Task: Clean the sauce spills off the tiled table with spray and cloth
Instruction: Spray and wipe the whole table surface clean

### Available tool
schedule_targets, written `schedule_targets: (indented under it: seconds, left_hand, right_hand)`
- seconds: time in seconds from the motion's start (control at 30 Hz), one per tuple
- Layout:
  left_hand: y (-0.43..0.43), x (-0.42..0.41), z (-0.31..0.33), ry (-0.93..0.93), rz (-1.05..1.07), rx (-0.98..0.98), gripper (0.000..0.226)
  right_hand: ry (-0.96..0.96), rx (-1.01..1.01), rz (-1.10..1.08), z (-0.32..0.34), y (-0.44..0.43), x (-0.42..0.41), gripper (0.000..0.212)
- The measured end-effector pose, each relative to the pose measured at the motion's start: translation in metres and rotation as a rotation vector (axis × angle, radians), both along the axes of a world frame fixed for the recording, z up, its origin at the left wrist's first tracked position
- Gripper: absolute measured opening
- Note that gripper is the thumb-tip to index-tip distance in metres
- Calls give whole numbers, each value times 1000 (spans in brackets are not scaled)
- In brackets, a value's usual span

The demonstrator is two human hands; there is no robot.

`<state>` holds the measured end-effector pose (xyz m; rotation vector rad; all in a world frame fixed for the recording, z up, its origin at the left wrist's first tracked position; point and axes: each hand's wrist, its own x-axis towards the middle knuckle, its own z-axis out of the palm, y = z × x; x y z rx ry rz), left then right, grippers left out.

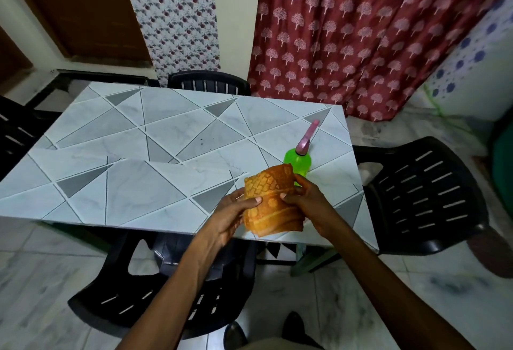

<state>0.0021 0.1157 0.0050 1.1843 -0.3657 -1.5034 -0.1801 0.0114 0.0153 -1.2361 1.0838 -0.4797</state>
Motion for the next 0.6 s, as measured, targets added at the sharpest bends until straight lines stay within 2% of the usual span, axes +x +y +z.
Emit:
schedule_targets:
  seconds: [0.07,0.13,0.2,0.27,0.33,0.4,0.5,0.6]
  left_hand:
    - [-4,-6,5,-107,59,-60,80]
    - [-7,-11,12,-263,94,-127,73]
    - [-12,-15,18,-447,92,-224,60]
    - [-19,-16,23,-585,84,-305,46]
    - [-26,-14,26,-656,88,-312,40]
    - [-32,-13,27,-692,122,-277,40]
    - [-40,-14,31,-731,185,-246,41]
    - [-48,-17,34,-737,241,-234,42]
  right_hand:
    - [29,-55,-28,6,-2,-3,53]
    - [45,-80,-107,13,-7,-6,29]
    - [62,-137,-277,8,-18,-10,21]
    - [168,-291,-369,-3,-35,-14,45]
    - [260,-377,-303,-10,-53,-13,86]
    - [300,-437,-229,-15,-71,-7,115]
    - [248,-560,-207,-20,-93,5,125]
    - [206,-631,-194,-23,-113,21,122]
